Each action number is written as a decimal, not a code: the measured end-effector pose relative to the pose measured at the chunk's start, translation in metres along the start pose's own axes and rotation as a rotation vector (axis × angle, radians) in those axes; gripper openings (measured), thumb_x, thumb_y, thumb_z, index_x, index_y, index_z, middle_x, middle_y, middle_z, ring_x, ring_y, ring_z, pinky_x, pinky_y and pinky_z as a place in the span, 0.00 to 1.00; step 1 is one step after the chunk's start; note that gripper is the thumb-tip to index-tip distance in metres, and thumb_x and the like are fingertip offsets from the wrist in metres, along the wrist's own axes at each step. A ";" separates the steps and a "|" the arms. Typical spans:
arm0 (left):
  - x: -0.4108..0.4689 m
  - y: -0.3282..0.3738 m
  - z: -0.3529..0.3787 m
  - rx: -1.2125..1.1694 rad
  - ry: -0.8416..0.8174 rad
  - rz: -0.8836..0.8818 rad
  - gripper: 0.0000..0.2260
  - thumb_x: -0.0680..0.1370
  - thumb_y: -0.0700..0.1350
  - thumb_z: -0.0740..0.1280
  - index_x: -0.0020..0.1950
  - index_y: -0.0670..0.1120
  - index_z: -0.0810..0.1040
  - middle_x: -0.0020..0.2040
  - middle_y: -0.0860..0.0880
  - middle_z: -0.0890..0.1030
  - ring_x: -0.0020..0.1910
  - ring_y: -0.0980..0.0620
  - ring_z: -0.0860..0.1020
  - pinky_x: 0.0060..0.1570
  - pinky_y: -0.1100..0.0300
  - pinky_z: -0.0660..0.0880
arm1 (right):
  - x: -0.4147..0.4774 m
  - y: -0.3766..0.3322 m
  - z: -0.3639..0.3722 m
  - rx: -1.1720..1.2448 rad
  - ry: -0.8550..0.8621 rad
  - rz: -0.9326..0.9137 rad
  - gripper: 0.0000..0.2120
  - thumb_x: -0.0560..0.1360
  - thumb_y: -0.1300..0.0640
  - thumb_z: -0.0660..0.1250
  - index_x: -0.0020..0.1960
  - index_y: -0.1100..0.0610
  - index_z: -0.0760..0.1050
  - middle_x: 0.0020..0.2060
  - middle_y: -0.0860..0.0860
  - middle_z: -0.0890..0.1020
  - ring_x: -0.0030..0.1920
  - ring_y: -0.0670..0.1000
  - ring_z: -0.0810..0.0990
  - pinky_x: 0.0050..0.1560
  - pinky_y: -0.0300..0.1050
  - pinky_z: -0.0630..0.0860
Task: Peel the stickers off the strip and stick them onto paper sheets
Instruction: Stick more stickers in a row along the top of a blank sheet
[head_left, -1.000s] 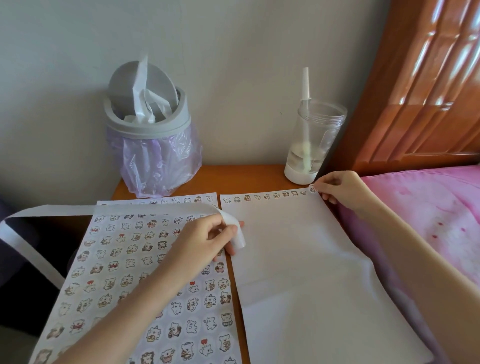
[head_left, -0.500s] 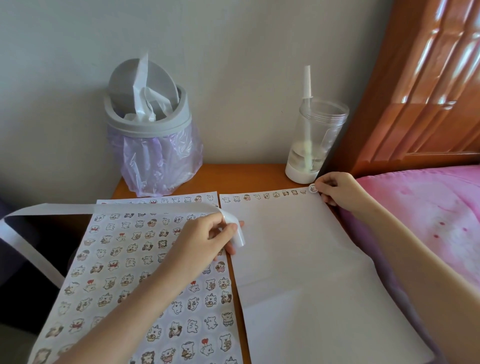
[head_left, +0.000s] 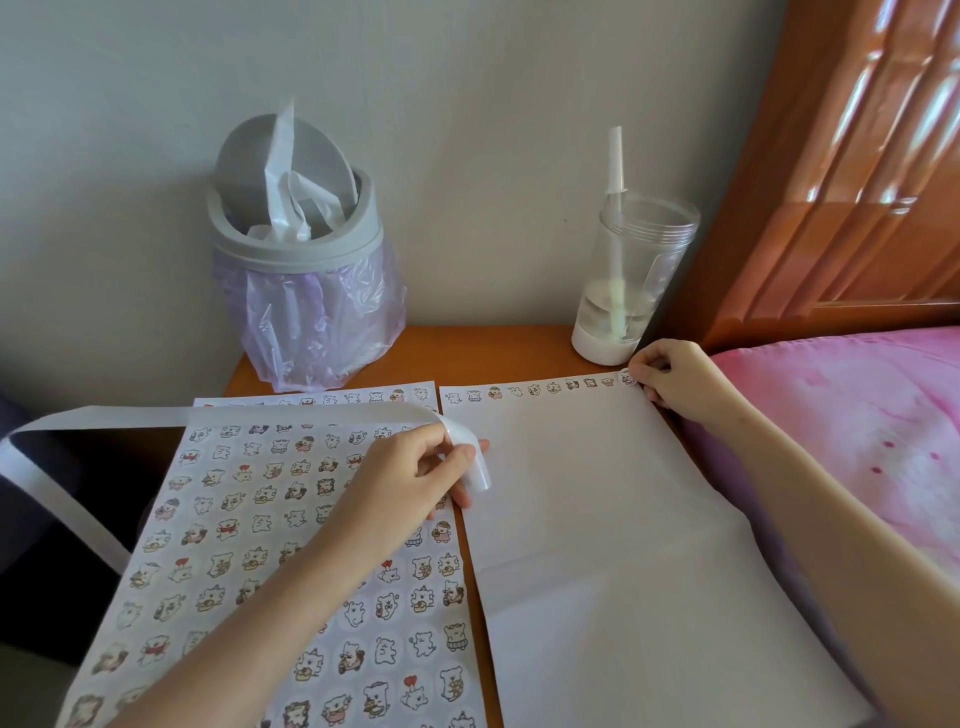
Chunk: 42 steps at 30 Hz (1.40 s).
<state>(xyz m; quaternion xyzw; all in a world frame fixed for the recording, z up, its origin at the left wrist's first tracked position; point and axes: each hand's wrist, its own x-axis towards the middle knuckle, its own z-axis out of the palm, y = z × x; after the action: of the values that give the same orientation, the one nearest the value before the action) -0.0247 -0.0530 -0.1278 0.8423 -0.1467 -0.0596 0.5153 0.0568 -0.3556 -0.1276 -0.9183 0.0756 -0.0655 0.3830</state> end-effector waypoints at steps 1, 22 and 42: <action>0.000 0.000 0.000 0.001 0.000 0.001 0.09 0.78 0.46 0.63 0.45 0.60 0.78 0.37 0.50 0.85 0.25 0.61 0.73 0.25 0.71 0.69 | 0.000 0.000 0.000 -0.009 0.002 -0.004 0.08 0.76 0.64 0.65 0.39 0.56 0.73 0.25 0.52 0.75 0.25 0.47 0.70 0.31 0.39 0.68; 0.000 -0.001 0.001 0.000 0.007 -0.008 0.08 0.78 0.45 0.63 0.52 0.53 0.81 0.34 0.50 0.83 0.25 0.63 0.73 0.26 0.72 0.69 | -0.004 -0.002 0.003 -0.089 0.064 -0.058 0.04 0.72 0.63 0.70 0.40 0.58 0.76 0.29 0.49 0.77 0.25 0.44 0.74 0.34 0.37 0.71; 0.001 -0.002 0.001 0.028 0.019 -0.020 0.08 0.78 0.47 0.63 0.50 0.49 0.82 0.33 0.52 0.83 0.26 0.62 0.74 0.27 0.70 0.70 | 0.001 0.001 0.008 -0.045 0.159 0.042 0.07 0.73 0.62 0.70 0.50 0.63 0.76 0.26 0.51 0.76 0.28 0.46 0.74 0.34 0.36 0.69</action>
<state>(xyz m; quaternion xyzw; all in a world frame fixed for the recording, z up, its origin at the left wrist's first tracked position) -0.0237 -0.0534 -0.1306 0.8513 -0.1340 -0.0549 0.5044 0.0594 -0.3508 -0.1335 -0.9168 0.1267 -0.1283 0.3563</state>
